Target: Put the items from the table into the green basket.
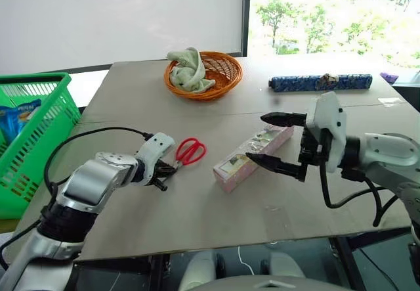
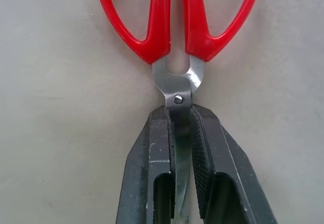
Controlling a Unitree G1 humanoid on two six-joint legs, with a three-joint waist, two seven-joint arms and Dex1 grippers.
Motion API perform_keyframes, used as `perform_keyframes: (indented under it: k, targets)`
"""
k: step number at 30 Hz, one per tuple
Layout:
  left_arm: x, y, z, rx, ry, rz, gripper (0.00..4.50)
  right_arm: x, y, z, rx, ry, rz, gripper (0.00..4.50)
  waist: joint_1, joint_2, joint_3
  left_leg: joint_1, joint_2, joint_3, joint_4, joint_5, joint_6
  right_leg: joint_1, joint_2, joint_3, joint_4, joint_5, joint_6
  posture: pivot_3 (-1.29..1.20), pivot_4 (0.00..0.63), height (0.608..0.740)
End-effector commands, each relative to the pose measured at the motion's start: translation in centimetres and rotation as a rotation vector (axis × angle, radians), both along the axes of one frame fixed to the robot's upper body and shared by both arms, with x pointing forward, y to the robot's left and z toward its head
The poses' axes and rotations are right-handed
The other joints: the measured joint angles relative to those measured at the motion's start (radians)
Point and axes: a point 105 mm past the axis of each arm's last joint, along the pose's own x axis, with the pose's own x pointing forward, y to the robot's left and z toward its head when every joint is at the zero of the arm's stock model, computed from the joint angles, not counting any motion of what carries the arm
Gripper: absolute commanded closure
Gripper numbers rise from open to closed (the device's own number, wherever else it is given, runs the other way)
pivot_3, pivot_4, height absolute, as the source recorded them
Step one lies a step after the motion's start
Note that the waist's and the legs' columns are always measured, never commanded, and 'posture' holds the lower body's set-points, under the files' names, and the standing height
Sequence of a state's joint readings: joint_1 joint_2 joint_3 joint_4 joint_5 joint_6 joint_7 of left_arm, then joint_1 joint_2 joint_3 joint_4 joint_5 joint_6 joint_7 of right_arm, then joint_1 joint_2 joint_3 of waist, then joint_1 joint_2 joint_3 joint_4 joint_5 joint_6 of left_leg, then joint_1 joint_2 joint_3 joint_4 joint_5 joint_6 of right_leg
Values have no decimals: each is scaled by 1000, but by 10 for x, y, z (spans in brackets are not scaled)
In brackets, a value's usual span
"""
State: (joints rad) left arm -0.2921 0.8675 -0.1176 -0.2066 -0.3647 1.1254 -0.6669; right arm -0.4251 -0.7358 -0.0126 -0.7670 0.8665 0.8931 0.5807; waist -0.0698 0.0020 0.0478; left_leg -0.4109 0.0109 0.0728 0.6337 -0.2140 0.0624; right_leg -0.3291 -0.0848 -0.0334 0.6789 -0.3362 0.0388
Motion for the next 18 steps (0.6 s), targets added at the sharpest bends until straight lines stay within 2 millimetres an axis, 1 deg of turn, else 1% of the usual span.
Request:
perform_keyframes:
  k: [1,4,5,8,9,11,12,14,15,17,18]
  targets:
    - [-9,22,6,-81,-23,74,4487,-2,0,9,14,-50,6,0,-3,0,0,-1,0,0,0,0,0,-1,0,0,0,0,0,-152,43,740]
    - [-13,36,14,-93,-78,111,4487,-2,1,8,16,-49,13,0,-16,-2,1,-5,0,0,0,1,1,-4,0,0,-1,1,2,-135,40,740]
    - [-8,46,19,-85,-112,162,4487,-2,2,9,17,-48,19,0,-19,-2,1,-5,0,0,-1,1,2,-5,0,0,-3,1,2,-113,35,740]
    - [8,79,28,-31,-180,319,4487,-1,4,9,22,-46,38,0,-19,-4,2,-5,0,0,-3,1,2,-5,1,0,-3,0,2,-95,29,740]
    - [18,98,30,15,-197,402,4487,0,6,10,24,-46,48,0,-17,-5,3,-5,0,0,-3,1,2,-5,1,0,-2,0,2,-82,25,740]
    - [33,124,35,64,-220,509,4487,2,8,10,24,-46,61,0,-5,-8,4,-4,0,0,-3,1,3,-6,2,0,0,0,2,-77,22,740]
    - [43,133,38,73,-232,538,4487,3,8,11,21,-46,67,0,-3,-9,5,-4,0,-1,-2,2,4,-6,3,-1,0,1,2,-77,22,740]
    - [56,143,42,80,-245,553,4487,4,7,11,16,-46,73,0,10,-13,4,-6,0,-1,0,2,4,-7,3,0,0,1,3,-84,22,740]
    - [60,144,46,75,-258,536,3530,4,7,10,12,-47,74,0,14,-15,3,-7,0,-1,0,2,4,-7,3,0,-1,1,3,-93,24,740]
    - [65,149,55,66,-286,535,2886,3,4,10,4,-48,73,0,16,-16,2,-12,-2,1,0,2,5,-11,0,0,-1,1,3,-102,27,740]
    - [66,150,59,59,-296,529,2136,3,3,11,1,-48,72,0,15,-16,2,-18,-2,1,1,3,3,-17,-1,0,-1,1,3,-101,29,740]
